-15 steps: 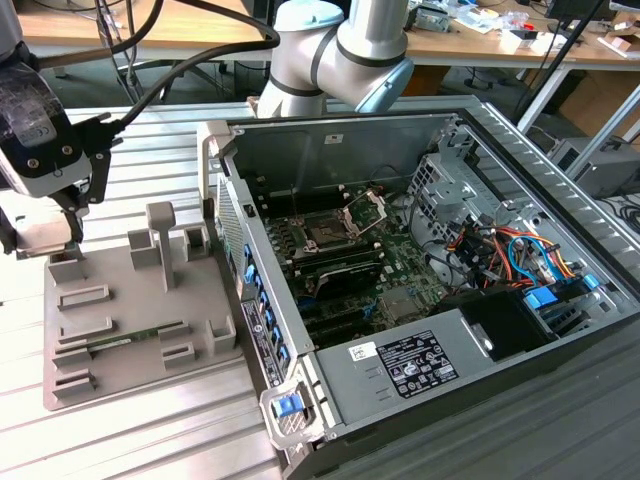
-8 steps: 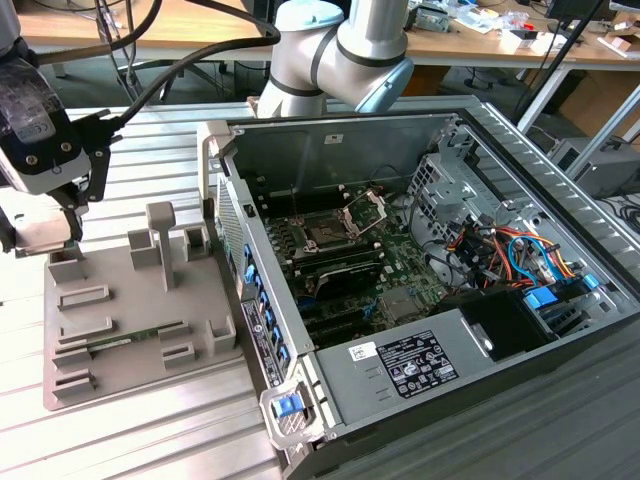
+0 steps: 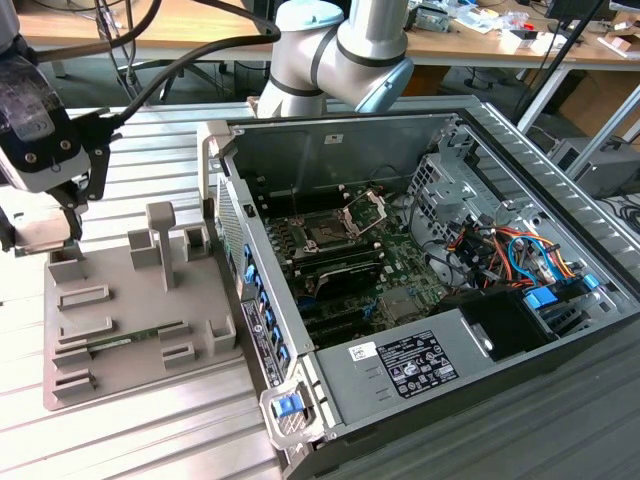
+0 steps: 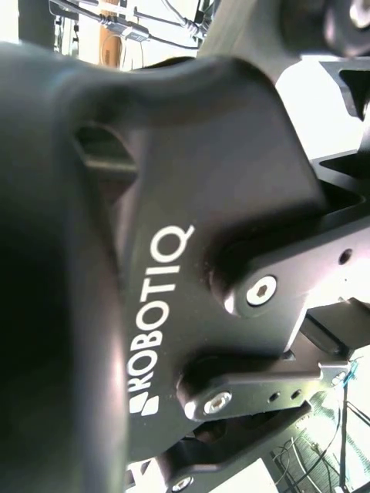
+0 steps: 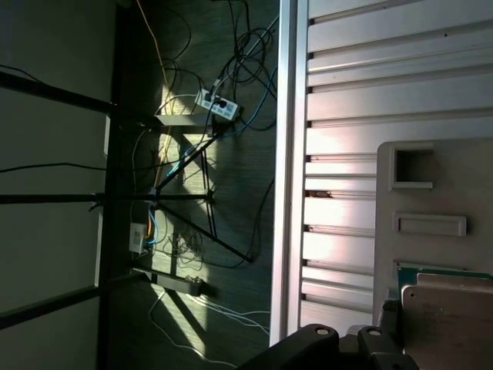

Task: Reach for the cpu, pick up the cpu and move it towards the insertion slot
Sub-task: 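Pick up the cpu and move it towards the insertion slot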

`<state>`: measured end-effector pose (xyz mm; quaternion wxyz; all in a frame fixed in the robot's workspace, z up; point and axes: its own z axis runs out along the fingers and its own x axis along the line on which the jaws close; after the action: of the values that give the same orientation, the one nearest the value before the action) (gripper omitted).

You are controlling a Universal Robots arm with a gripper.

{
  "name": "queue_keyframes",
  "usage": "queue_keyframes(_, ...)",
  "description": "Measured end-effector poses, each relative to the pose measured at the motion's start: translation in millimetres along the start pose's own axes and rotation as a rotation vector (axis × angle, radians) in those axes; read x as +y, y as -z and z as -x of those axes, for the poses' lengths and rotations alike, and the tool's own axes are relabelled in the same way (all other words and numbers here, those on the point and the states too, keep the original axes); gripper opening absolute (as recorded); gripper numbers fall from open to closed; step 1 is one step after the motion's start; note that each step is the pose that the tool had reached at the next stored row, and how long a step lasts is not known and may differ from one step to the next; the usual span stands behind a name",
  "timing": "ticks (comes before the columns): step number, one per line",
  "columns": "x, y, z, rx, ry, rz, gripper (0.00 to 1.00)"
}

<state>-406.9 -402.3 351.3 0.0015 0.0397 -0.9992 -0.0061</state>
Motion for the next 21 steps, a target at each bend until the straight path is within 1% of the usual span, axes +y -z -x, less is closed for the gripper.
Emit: queue_keyframes(21, 0.1, 6.6, 0.0, 0.0, 0.0, 0.0, 0.55)
